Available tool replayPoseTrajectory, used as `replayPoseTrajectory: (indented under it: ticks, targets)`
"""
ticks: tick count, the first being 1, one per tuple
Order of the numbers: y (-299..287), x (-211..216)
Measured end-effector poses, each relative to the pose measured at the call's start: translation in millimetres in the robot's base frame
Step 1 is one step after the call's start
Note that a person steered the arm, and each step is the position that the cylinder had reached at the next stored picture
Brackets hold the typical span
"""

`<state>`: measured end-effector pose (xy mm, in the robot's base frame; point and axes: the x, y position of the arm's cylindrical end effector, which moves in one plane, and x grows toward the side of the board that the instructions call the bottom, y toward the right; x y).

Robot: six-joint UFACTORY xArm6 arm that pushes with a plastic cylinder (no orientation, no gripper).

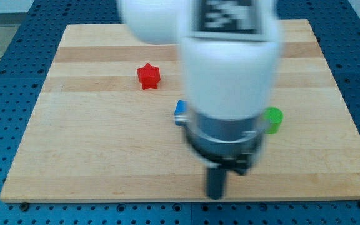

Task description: Drag the yellow hexagon to the bottom of yellow heart

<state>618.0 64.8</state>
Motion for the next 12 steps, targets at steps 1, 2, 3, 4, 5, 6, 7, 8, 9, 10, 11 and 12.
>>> replayPoseTrajectory:
  ticks: [1,2,3,4,5,6,7,8,9,10,11,12]
  targets:
    - [91,-5]
    - [84,-68]
    - [73,-78]
    - [43,-53]
    - [42,-52]
    - [40,-52]
    - [61,-58]
    - [62,-61]
    - [64,-61]
    - [52,-61]
    - [21,-61]
    - [21,-61]
